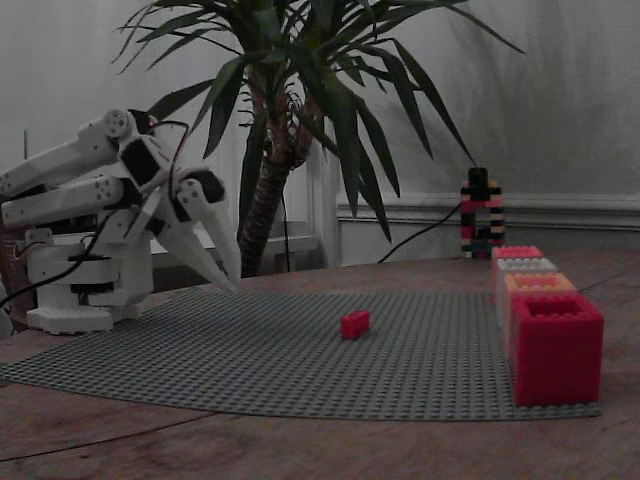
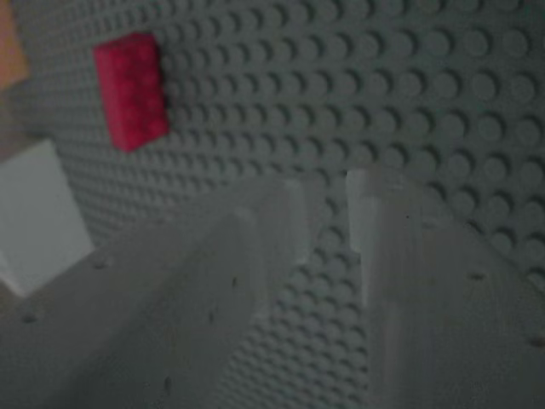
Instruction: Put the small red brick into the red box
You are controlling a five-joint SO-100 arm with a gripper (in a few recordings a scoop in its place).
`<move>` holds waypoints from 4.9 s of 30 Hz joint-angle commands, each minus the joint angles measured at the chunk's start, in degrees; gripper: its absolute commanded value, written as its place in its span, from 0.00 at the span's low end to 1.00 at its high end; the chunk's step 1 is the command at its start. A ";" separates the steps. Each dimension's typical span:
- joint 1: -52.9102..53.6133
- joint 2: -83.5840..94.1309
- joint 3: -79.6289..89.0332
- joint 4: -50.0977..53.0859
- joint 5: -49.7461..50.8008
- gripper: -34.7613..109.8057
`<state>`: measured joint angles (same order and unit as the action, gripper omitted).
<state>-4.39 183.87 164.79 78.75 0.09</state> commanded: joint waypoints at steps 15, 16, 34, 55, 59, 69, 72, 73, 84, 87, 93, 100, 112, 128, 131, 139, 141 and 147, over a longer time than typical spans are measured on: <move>-1.05 -11.51 -5.80 -6.33 -5.80 0.24; -0.79 -12.83 -6.94 -7.47 -6.50 0.24; 2.55 -62.05 -39.29 -17.58 -4.22 0.40; 0.70 -91.32 -54.40 -22.06 -2.02 0.44; 0.18 -93.69 -55.90 -22.94 -1.93 0.43; -0.70 -97.47 -57.92 -24.43 -1.76 0.40; -0.70 -97.73 -57.92 -24.96 -1.85 0.38; -0.70 -97.82 -57.92 -25.31 -1.85 0.37; -0.70 -98.88 -57.92 -27.07 -2.02 0.28; -0.70 -98.96 -57.92 -27.42 -1.58 0.27; -0.53 -98.35 -57.92 -30.41 -1.14 0.26; 3.43 -94.75 -61.00 -34.19 -0.18 0.24; 16.26 -96.33 -73.74 -46.93 -6.94 0.24; 18.90 -110.74 -79.28 -63.81 -9.58 0.24; 20.13 -113.12 -80.68 -65.74 -8.96 0.24; 21.62 -118.65 -84.81 -67.85 -9.58 0.24; 21.88 -119.97 -85.96 -68.38 -9.58 0.24; 22.24 -122.87 -87.36 -71.10 -9.49 0.24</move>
<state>16.70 58.97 81.47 9.40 -8.70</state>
